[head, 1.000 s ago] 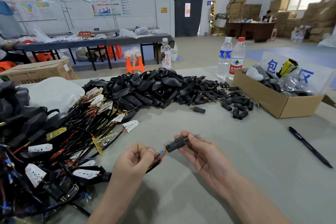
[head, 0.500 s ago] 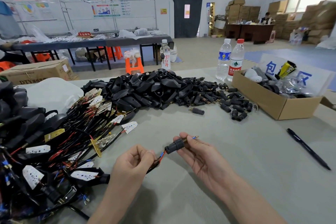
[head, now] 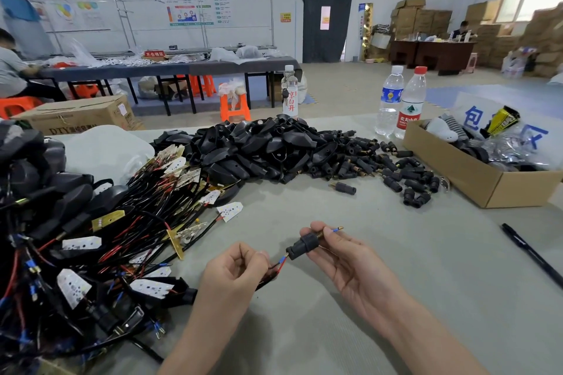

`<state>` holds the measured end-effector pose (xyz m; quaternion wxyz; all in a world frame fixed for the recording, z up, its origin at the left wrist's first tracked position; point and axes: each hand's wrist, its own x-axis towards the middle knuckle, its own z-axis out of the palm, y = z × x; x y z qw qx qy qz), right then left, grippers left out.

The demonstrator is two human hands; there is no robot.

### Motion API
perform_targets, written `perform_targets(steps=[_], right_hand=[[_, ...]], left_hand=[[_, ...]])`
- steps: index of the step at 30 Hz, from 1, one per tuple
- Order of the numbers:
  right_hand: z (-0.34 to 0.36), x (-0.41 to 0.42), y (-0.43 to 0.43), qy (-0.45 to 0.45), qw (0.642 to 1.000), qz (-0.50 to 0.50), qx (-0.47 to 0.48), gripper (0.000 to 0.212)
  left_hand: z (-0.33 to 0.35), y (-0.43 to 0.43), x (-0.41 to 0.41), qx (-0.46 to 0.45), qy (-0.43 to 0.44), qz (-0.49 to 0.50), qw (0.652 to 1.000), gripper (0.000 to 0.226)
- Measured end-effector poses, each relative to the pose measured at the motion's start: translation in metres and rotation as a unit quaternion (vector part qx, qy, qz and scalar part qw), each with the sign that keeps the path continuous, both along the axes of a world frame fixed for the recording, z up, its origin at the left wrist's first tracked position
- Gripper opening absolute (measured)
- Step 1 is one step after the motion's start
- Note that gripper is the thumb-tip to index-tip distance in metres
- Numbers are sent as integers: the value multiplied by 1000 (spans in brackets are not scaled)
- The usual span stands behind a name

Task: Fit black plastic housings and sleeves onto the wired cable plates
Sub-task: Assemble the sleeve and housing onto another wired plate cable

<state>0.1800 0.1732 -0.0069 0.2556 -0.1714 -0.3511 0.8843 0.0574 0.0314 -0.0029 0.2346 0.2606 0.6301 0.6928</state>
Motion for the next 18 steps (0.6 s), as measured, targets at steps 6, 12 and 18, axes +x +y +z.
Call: perform_targets(steps=[6,12,18], right_hand=[[5,3,-5,8,1000,6,17,23],[5,2,-9,-2,999,2,42,23],[5,1,-8,-1,998,-4,60,23]], left_hand=[[-6,3,0,3,-31,31,999,26],[-9,9,6,14,-9,72,997,30],[-13,13,10,-29,79,61,995,42]])
